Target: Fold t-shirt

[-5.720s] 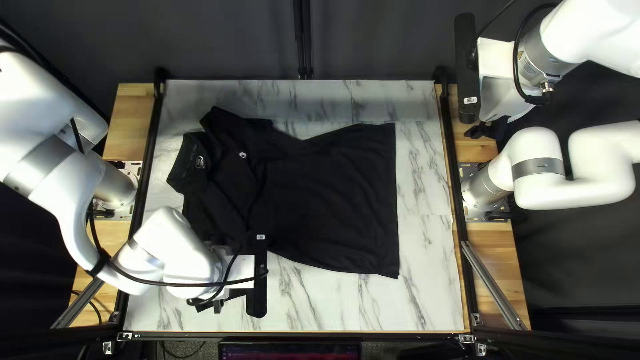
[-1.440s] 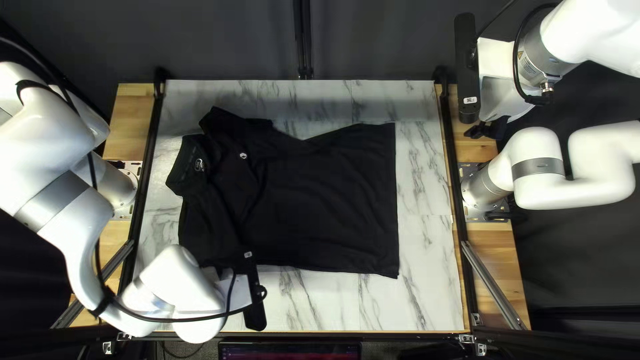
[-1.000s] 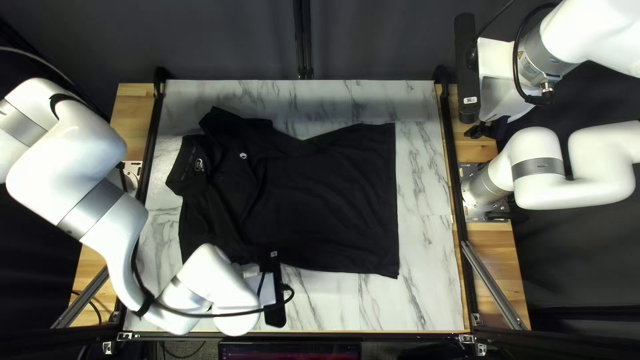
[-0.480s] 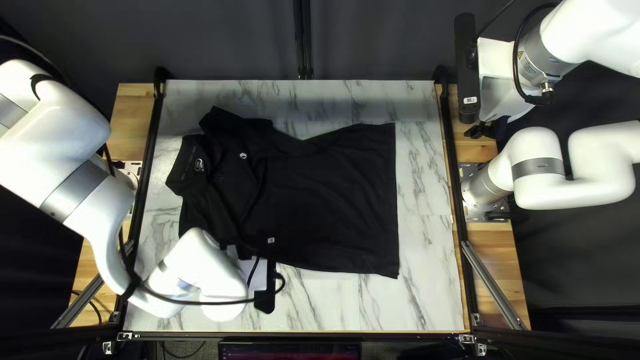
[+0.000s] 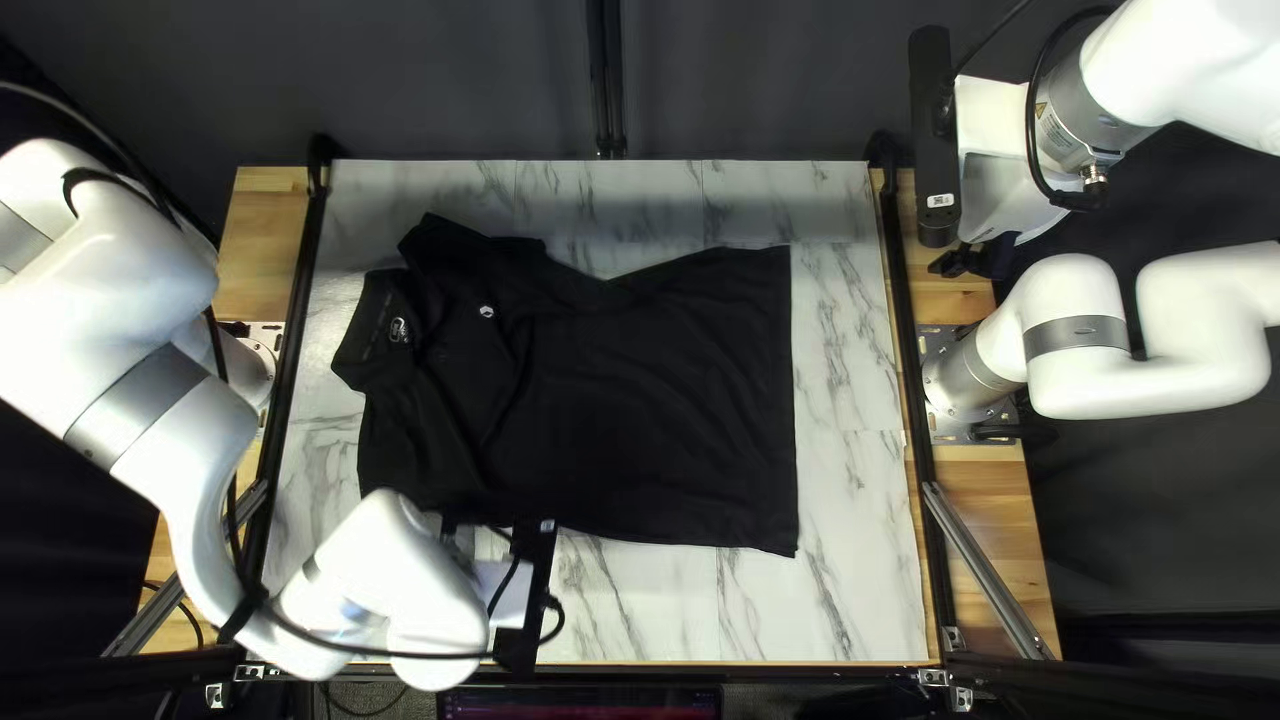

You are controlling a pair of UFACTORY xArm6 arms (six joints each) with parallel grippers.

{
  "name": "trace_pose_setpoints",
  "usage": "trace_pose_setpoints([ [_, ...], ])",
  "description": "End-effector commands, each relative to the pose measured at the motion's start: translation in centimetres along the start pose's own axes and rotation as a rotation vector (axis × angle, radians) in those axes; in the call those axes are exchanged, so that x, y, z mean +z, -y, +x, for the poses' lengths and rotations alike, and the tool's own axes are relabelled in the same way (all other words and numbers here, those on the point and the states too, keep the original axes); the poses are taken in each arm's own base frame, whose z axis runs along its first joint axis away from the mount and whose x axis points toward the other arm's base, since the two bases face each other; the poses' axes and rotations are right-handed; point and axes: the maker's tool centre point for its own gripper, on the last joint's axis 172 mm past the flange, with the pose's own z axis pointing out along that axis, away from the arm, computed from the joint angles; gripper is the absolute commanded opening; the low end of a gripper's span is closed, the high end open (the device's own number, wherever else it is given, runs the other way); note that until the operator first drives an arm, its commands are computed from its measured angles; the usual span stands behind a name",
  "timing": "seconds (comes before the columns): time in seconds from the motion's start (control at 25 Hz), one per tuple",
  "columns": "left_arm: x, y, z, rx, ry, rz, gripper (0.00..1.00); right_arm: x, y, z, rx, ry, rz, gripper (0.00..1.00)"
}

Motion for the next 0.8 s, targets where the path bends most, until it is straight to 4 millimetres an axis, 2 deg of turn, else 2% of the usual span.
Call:
trace_pose_setpoints([
  [0.04, -0.3, -1.1, -0.9, 0.010, 0.036, -0.004, 0.05, 0.0, 0.0, 0.0, 0.000, 0.000, 0.000, 1.00],
  [0.08, -0.3, -1.4, -0.7, 0.013, 0.039, -0.006, 0.05, 0.0, 0.0, 0.0, 0.000, 0.000, 0.000, 1.00],
  [0.12, -0.2, -1.6, -0.6, 0.016, 0.041, -0.009, 0.11, 0.0, 0.0, 0.0, 0.000, 0.000, 0.000, 1.00],
  [0.2, 0.5, -2.6, 0.4, 0.035, 0.044, -0.021, 0.89, 0.0, 0.0, 0.0, 0.000, 0.000, 0.000, 1.00],
  [0.24, 0.7, -2.9, 0.6, 0.040, 0.043, -0.026, 1.00, 0.0, 0.0, 0.0, 0.000, 0.000, 0.000, 1.00],
  [0.36, 1.1, -3.7, 0.8, 0.047, 0.027, -0.046, 1.00, 0.0, 0.0, 0.0, 0.000, 0.000, 0.000, 1.00],
  [0.52, 1.8, -4.4, 0.0, 0.037, 0.000, -0.068, 1.00, 0.0, 0.0, 0.0, 0.000, 0.000, 0.000, 1.00],
  [0.8, 5.4, -4.0, -2.9, -0.006, -0.061, -0.131, 1.00, 0.0, 0.0, 0.0, 0.000, 0.000, 0.000, 1.00],
])
